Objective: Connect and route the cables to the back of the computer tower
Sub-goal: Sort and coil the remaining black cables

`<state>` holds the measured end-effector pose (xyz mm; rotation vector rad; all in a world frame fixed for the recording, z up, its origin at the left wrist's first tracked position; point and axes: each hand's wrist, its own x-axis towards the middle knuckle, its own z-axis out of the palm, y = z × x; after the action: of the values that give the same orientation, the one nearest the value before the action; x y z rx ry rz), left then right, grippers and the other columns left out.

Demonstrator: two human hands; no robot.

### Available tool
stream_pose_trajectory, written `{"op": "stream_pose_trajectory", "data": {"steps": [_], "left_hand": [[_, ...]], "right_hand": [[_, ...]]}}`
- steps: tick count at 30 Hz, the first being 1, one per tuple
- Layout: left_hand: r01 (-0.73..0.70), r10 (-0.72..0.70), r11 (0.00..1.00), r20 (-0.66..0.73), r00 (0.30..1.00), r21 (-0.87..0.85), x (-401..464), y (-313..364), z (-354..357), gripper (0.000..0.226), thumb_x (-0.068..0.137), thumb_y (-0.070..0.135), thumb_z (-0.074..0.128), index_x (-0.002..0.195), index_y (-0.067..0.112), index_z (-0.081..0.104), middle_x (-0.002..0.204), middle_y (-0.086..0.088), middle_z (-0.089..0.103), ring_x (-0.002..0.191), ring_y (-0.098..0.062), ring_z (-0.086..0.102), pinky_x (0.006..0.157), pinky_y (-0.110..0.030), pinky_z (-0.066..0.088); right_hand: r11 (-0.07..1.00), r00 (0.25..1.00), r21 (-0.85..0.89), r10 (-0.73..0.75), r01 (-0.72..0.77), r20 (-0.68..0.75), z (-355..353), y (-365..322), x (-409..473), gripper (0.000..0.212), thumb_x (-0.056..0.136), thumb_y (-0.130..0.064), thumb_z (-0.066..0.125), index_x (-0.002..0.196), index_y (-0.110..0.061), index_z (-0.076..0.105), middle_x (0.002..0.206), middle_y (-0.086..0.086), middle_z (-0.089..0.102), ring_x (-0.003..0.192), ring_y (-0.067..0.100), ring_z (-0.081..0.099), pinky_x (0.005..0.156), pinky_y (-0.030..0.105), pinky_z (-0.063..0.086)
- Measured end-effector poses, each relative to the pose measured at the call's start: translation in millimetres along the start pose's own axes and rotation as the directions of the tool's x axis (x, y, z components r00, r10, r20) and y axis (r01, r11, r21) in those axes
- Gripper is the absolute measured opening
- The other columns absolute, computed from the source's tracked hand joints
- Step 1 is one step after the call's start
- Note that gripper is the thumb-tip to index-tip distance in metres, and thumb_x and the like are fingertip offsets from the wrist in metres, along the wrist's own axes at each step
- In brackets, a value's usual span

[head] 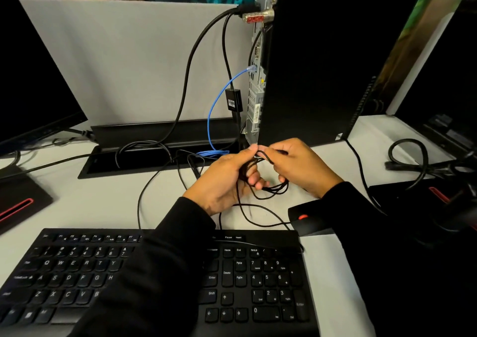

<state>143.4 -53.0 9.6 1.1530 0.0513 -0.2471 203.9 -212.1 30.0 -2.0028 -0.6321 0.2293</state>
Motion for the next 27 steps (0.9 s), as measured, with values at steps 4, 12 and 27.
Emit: {"op": "stream_pose_trajectory", "data": {"steps": [4, 12, 27], "left_hand": [[0.089, -0.101, 0.992, 0.133, 0.986, 0.094, 1, 16, -4, 0.044, 0.109, 0.025, 0.035, 0.093, 0.003, 0.070, 0.064, -0.007, 0.049, 0.053, -0.018, 0.045, 0.094, -0.044, 0.054], [-0.028, 0.038, 0.998, -0.170, 0.985, 0.059, 17, 2, 13, 0.037, 0.107, 0.035, 0.049, 0.075, 0.018, 0.052, 0.055, 0.006, 0.024, 0.044, -0.010, 0.021, 0.052, -0.030, 0.046], [-0.276, 0.335, 0.908, -0.154, 0.929, 0.314, 21, -5, 1, 0.044, 0.107, 0.035, 0.048, 0.069, 0.014, 0.045, 0.064, -0.001, 0.029, 0.051, -0.012, 0.028, 0.051, -0.028, 0.044]], "right_hand": [[0.965, 0.997, -0.257, -0.067, 0.056, -0.034, 1, 2, -4, 0.056, 0.108, -0.050, 0.036, 0.062, -0.026, 0.055, 0.053, -0.015, 0.051, 0.055, 0.002, 0.048, 0.063, 0.025, 0.037], [0.996, 0.999, 0.083, 0.044, -0.042, -0.022, -5, 10, 7, 0.049, 0.110, -0.042, 0.041, 0.077, -0.014, 0.066, 0.050, -0.012, 0.049, 0.049, 0.005, 0.043, 0.057, 0.032, 0.037], [0.852, 0.982, 0.488, 0.156, -0.188, 0.105, -15, 17, 6, 0.032, 0.103, -0.030, 0.057, 0.086, -0.003, 0.064, 0.055, -0.006, 0.037, 0.050, 0.009, 0.033, 0.062, 0.030, 0.045]]}}
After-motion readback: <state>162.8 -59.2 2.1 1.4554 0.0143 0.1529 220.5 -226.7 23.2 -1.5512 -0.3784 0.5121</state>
